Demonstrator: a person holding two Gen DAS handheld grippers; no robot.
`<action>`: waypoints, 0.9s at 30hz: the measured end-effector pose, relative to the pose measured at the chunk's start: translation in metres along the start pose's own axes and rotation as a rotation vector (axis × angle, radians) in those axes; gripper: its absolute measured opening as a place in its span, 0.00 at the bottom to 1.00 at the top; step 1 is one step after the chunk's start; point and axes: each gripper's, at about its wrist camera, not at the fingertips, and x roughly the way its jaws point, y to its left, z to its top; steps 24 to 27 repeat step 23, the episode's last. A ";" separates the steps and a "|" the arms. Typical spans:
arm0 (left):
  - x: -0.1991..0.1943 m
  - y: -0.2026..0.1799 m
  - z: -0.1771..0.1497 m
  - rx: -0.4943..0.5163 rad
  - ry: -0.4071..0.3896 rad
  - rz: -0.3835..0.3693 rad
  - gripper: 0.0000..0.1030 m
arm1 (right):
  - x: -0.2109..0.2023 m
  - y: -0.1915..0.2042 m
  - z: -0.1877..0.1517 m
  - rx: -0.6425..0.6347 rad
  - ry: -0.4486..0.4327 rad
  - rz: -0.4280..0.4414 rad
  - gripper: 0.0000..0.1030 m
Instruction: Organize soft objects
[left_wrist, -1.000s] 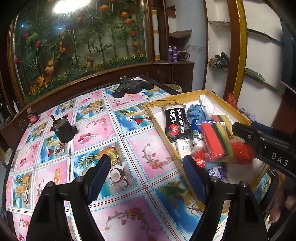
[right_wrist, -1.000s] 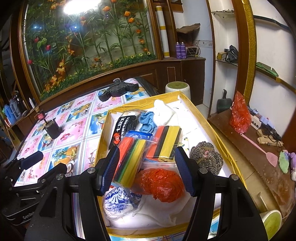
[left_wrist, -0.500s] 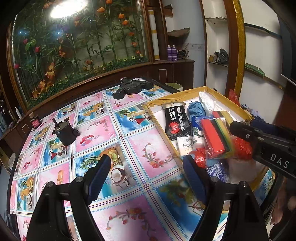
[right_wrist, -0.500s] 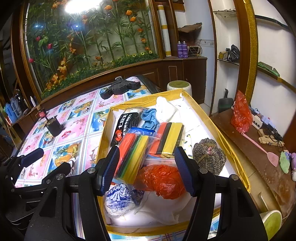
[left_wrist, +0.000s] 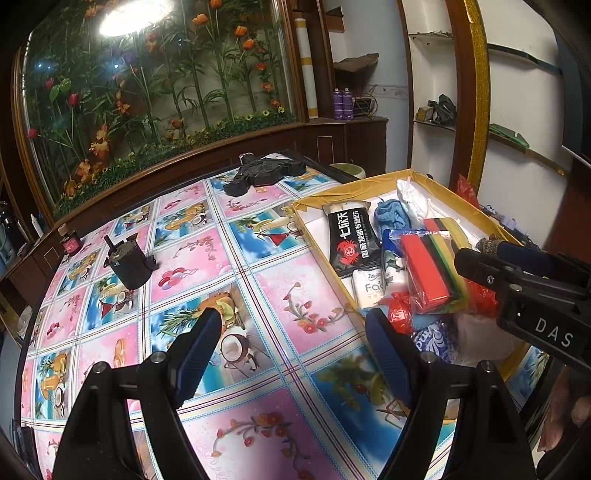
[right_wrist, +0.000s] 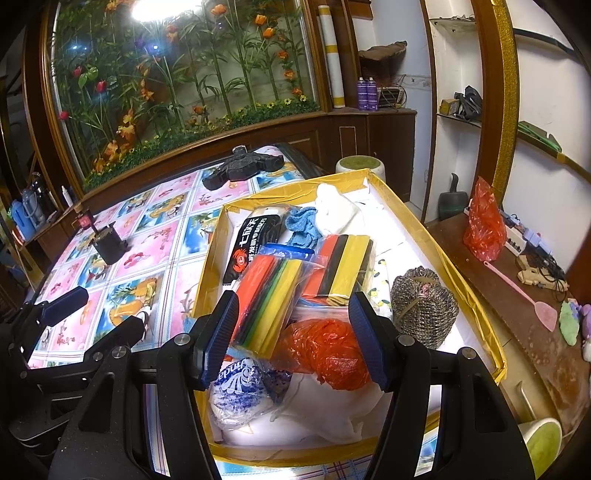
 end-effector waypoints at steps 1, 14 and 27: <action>0.000 0.000 0.000 0.000 0.001 -0.002 0.78 | 0.000 0.000 0.000 0.000 0.000 0.001 0.60; 0.002 -0.001 -0.002 0.012 0.010 0.017 0.78 | 0.000 0.000 0.000 0.001 0.001 0.001 0.60; 0.002 -0.002 -0.003 0.033 0.002 0.088 0.78 | 0.000 0.000 -0.001 0.001 0.000 0.002 0.60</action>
